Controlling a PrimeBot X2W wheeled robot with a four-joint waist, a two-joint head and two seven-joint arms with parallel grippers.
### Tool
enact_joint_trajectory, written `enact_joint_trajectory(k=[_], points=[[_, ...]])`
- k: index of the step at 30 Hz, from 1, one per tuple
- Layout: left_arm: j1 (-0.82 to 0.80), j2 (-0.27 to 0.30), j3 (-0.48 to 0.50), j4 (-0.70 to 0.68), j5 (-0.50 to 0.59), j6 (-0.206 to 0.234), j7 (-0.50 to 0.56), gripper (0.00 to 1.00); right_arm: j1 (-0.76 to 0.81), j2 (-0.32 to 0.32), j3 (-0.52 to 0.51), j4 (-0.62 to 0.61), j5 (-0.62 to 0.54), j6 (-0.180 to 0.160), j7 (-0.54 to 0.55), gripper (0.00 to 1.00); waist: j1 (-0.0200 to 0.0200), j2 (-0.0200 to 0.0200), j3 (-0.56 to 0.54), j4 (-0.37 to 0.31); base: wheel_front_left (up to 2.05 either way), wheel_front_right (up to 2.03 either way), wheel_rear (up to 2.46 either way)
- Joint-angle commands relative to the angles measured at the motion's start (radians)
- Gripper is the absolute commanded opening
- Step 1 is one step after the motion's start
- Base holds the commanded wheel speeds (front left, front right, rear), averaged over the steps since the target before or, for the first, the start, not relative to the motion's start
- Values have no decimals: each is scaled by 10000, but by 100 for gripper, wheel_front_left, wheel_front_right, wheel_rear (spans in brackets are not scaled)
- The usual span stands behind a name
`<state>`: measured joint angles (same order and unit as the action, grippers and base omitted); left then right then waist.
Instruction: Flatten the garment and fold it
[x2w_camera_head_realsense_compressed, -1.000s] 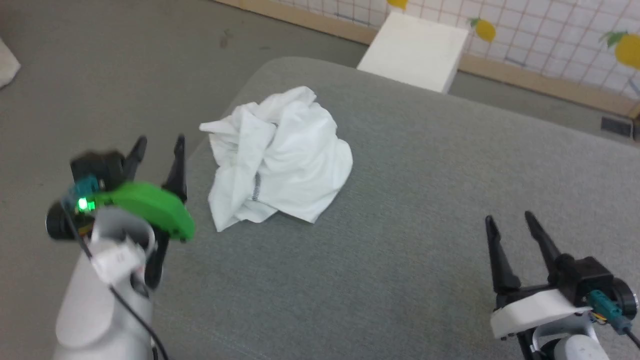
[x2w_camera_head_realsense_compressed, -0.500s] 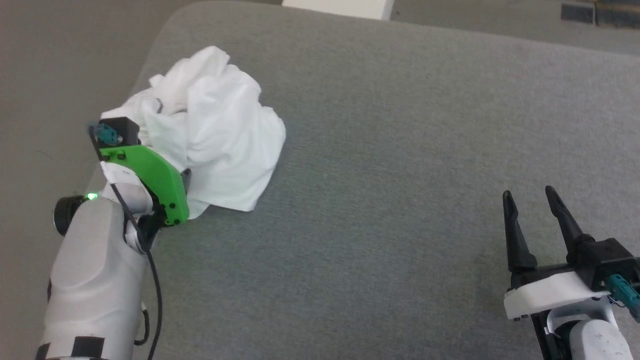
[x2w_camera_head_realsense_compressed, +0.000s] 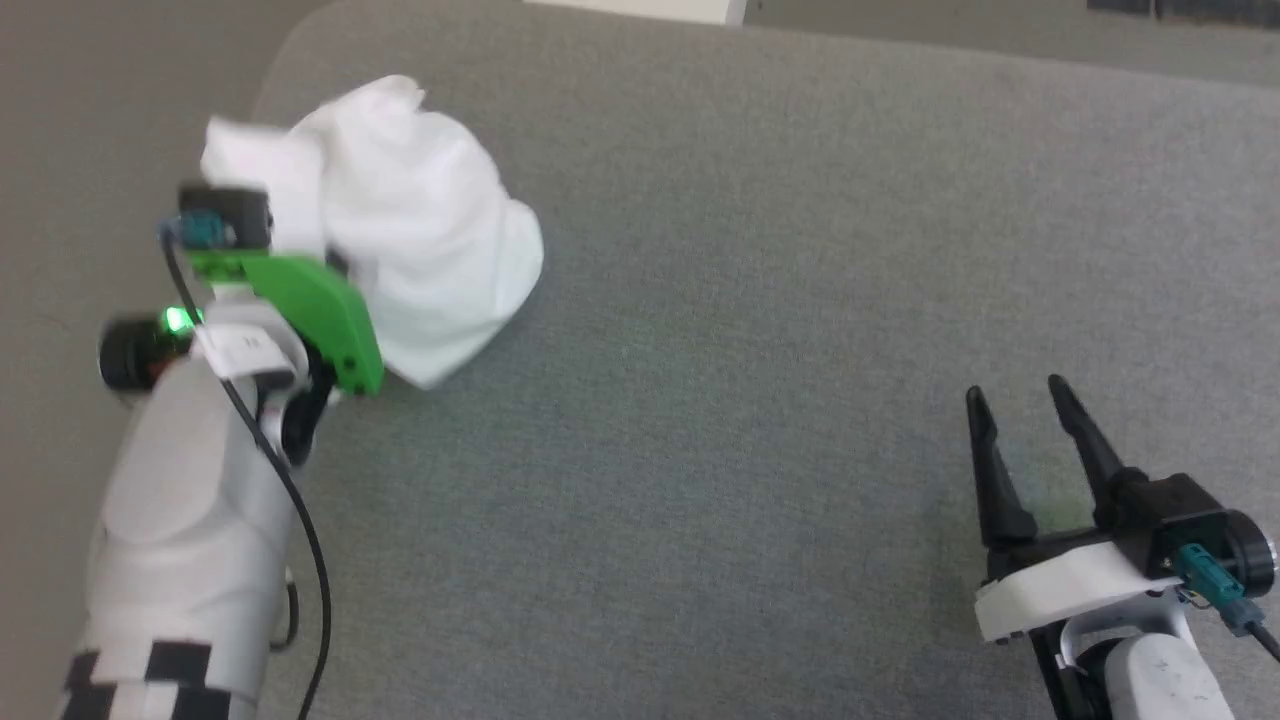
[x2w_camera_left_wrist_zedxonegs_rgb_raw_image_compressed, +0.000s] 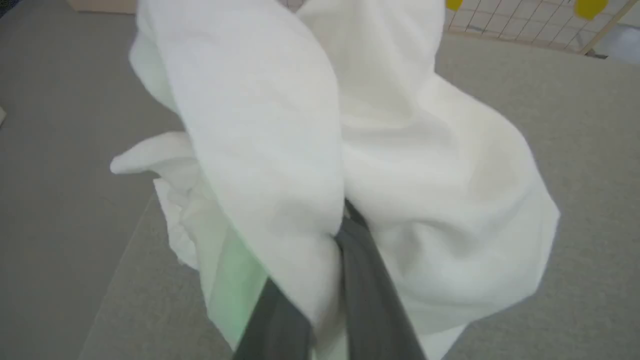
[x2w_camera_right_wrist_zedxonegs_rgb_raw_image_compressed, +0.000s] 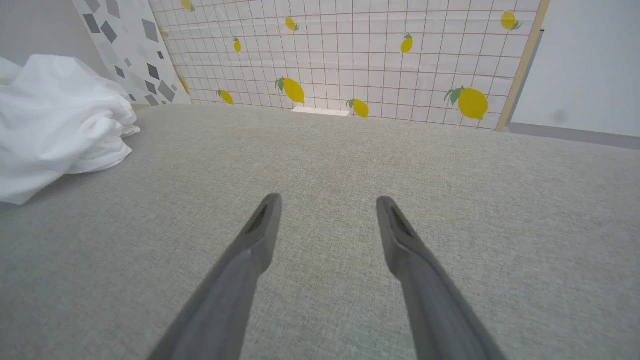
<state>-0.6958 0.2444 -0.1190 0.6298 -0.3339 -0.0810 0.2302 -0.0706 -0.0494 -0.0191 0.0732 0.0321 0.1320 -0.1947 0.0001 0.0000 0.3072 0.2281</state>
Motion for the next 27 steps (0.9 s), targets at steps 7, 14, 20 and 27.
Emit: enact_joint_trajectory(k=[7,14,20,27], points=[[-1586,77,-795,-1906,118,-410,-1329,0,53,-8,350,643,739,-13,-371,100,-1,0,-1532,-501,0,0,0],[-3122,-565,-2224,-3676,-716,-490,-1448,0,163,-8,355,1156,1217,-13,-578,100,-1,0,-2086,-1665,0,0,0],[-3511,-1202,-3199,-4572,-2175,-494,-1161,0,241,-8,287,1339,1403,-13,-648,100,-1,0,-2182,-2537,0,0,0],[-1605,-1276,-4320,-4740,-3504,-495,129,0,358,-8,65,1320,1406,-13,-666,100,-1,0,-2063,-2834,0,0,0]])
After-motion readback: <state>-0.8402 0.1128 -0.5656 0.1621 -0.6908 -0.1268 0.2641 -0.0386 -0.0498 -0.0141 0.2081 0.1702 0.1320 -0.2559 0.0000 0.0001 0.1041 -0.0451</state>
